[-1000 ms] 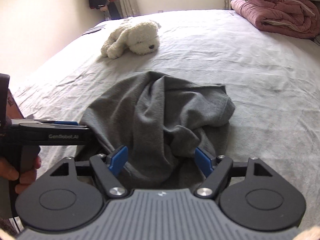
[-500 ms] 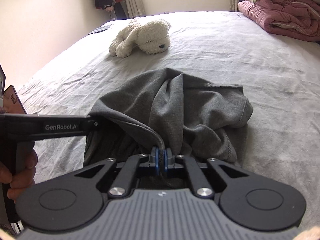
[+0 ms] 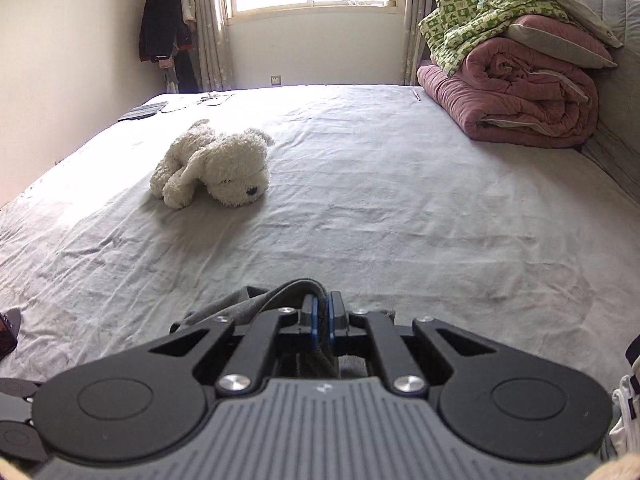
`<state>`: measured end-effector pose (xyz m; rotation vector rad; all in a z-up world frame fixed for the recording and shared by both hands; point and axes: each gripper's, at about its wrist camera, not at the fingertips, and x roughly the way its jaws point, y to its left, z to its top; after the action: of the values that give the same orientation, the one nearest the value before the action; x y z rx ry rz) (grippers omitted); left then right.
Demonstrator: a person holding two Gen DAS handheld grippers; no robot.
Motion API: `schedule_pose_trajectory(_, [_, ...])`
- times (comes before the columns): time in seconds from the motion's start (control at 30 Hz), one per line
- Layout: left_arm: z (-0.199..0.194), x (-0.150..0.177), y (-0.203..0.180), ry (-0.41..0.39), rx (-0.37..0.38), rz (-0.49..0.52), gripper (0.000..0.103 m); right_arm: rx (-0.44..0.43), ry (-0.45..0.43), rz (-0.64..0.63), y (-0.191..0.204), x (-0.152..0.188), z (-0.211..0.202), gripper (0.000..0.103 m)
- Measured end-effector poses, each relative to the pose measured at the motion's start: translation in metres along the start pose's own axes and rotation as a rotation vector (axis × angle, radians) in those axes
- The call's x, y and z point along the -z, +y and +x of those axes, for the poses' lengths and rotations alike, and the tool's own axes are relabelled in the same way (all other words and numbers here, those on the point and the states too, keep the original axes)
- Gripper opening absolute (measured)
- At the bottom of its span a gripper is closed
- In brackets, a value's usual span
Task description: Fold clothes
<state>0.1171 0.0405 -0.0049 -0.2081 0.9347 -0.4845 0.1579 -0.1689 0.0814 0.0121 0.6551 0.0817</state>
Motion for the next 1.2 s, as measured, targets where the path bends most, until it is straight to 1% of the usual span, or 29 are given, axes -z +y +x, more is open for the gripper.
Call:
schedule_pose_trajectory(0.2, [0.001, -0.002, 0.002, 0.004, 0.009, -0.023, 0.064, 0.060, -0.009, -0.028, 0.002, -0.031, 0.022, 0.006])
schedule_pose_trajectory(0.3, [0.001, -0.003, 0.002, 0.001, -0.008, -0.022, 0.065, 0.092, -0.008, -0.037, 0.001, -0.044, 0.034, 0.006])
schedule_pose_trajectory(0.4, [0.003, -0.004, 0.003, 0.005, -0.041, -0.015, 0.065, 0.121, -0.011, -0.036, -0.002, -0.053, 0.045, 0.006])
schedule_pose_trajectory(0.57, [0.006, -0.005, 0.005, 0.007, -0.091, -0.004, 0.065, 0.175, 0.011, -0.050, -0.006, -0.057, 0.068, 0.006])
schedule_pose_trajectory(0.67, [0.006, -0.006, 0.007, 0.006, -0.109, -0.002, 0.064, 0.196, 0.044, -0.033, -0.013, -0.052, 0.084, 0.006])
schedule_pose_trajectory(0.83, [0.008, -0.008, 0.012, -0.002, -0.140, -0.005, 0.064, 0.180, 0.091, 0.045, -0.027, -0.039, 0.097, 0.008])
schedule_pose_trajectory(0.87, [0.009, -0.009, 0.014, -0.004, -0.145, -0.011, 0.064, 0.173, 0.091, 0.063, -0.029, -0.037, 0.096, 0.015])
schedule_pose_trajectory(0.9, [0.009, -0.009, 0.015, -0.005, -0.149, -0.015, 0.064, 0.166, 0.090, 0.073, -0.032, -0.036, 0.094, 0.016])
schedule_pose_trajectory(0.97, [0.010, -0.009, 0.016, -0.007, -0.159, -0.018, 0.064, 0.143, 0.092, 0.094, -0.038, -0.033, 0.088, 0.021])
schedule_pose_trajectory(1.03, [0.012, -0.009, 0.017, -0.015, -0.167, -0.020, 0.065, 0.132, 0.086, 0.106, -0.043, -0.031, 0.080, 0.045])
schedule_pose_trajectory(1.07, [0.013, -0.010, 0.018, -0.020, -0.169, -0.022, 0.064, 0.128, 0.080, 0.109, -0.046, -0.030, 0.076, 0.047])
schedule_pose_trajectory(1.2, [0.016, -0.012, 0.022, -0.048, -0.181, -0.038, 0.063, 0.127, 0.068, 0.141, -0.056, -0.025, 0.057, 0.046])
